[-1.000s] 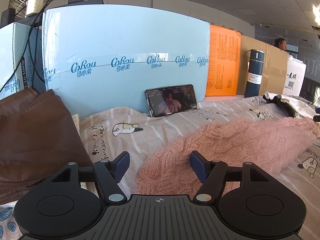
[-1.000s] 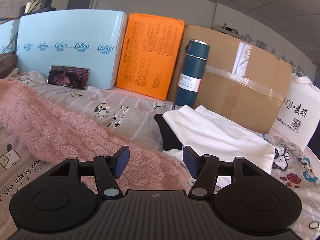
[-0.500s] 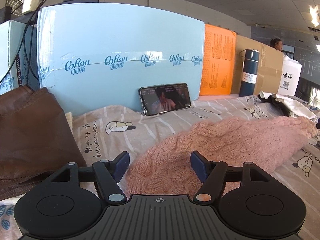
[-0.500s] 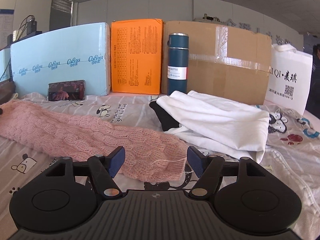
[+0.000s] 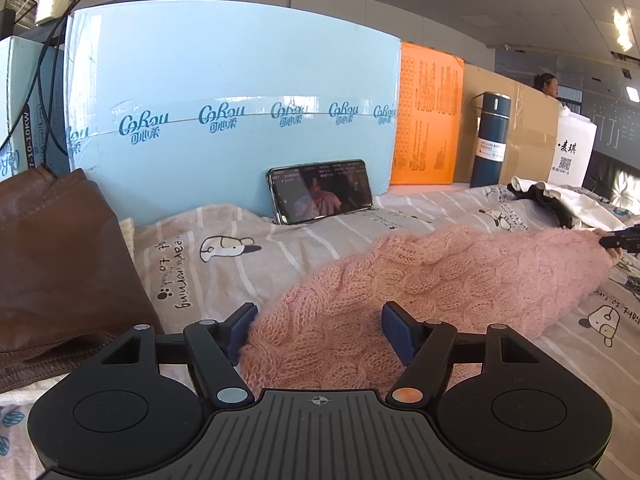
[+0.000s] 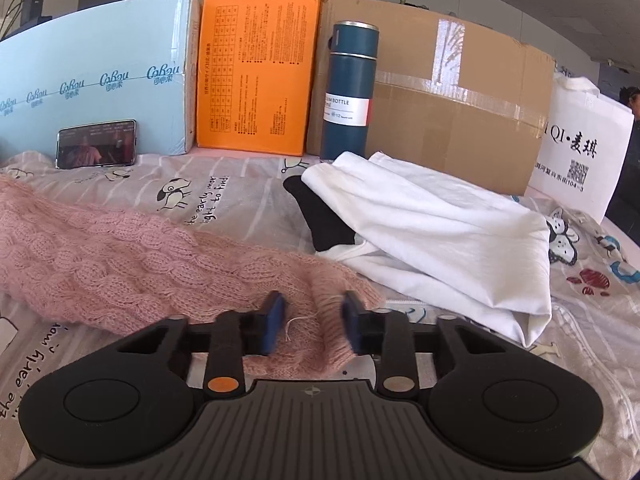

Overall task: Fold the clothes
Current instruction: 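Grasp the sweater end with the right gripper and lift it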

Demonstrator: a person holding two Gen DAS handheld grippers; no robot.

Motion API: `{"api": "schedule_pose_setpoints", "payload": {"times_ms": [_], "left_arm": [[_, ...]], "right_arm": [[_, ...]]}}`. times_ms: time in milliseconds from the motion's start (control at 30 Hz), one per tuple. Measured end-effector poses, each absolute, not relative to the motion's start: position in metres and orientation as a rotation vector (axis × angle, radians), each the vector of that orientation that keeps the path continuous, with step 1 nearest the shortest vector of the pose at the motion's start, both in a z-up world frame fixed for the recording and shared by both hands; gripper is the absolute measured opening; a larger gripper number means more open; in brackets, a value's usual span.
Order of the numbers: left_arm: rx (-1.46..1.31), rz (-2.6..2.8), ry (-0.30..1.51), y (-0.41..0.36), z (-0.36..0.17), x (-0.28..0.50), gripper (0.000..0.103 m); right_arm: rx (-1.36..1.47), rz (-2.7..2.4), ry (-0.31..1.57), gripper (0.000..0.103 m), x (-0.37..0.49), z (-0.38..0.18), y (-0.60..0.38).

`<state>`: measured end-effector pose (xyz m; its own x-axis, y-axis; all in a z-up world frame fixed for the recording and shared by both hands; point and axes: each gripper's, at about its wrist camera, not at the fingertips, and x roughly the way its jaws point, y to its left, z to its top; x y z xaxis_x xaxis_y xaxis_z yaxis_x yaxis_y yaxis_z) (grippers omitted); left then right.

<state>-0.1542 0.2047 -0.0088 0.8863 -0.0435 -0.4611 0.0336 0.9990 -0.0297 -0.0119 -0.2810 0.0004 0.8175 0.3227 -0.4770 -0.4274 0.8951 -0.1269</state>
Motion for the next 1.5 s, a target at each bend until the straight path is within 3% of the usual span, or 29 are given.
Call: {"api": "schedule_pose_setpoints", "payload": {"times_ms": [133, 500, 767, 867, 933, 967, 1100, 1267, 1400, 1500], "left_arm": [[-0.015, -0.048, 0.492, 0.203, -0.011, -0.152, 0.070], [-0.015, -0.048, 0.493, 0.203, -0.012, -0.152, 0.070], [-0.010, -0.047, 0.491, 0.202, -0.012, -0.152, 0.070], [-0.008, -0.045, 0.485, 0.201, -0.010, -0.153, 0.070], [-0.009, -0.041, 0.480, 0.201, -0.009, -0.154, 0.073], [-0.009, -0.037, 0.479, 0.200, -0.008, -0.154, 0.077], [-0.008, -0.030, 0.472, 0.199, -0.007, -0.154, 0.078], [-0.016, -0.005, 0.463, 0.201, -0.005, -0.157, 0.078], [-0.037, 0.051, 0.466, 0.208, -0.005, -0.159, 0.079], [-0.066, 0.081, 0.473, 0.215, -0.006, -0.159, 0.079]], "right_arm": [[-0.237, 0.378, 0.374, 0.009, -0.010, 0.017, -0.280], [-0.114, 0.274, 0.246, 0.007, 0.015, 0.041, -0.278], [-0.009, 0.165, 0.557, 0.008, 0.047, 0.005, -0.285], [0.075, 0.137, 0.592, 0.017, 0.040, 0.002, -0.296], [0.130, 0.100, 0.585, 0.058, 0.027, 0.009, -0.303], [0.161, 0.091, 0.576, 0.063, 0.019, 0.013, -0.305], [0.420, 0.162, 0.643, 0.073, -0.003, 0.019, -0.319], [0.697, 0.284, 0.764, 0.075, 0.010, -0.003, -0.316], [0.708, 0.232, 0.731, 0.072, 0.025, -0.010, -0.303], [0.673, 0.181, 0.691, 0.061, 0.030, -0.010, -0.292]]}}
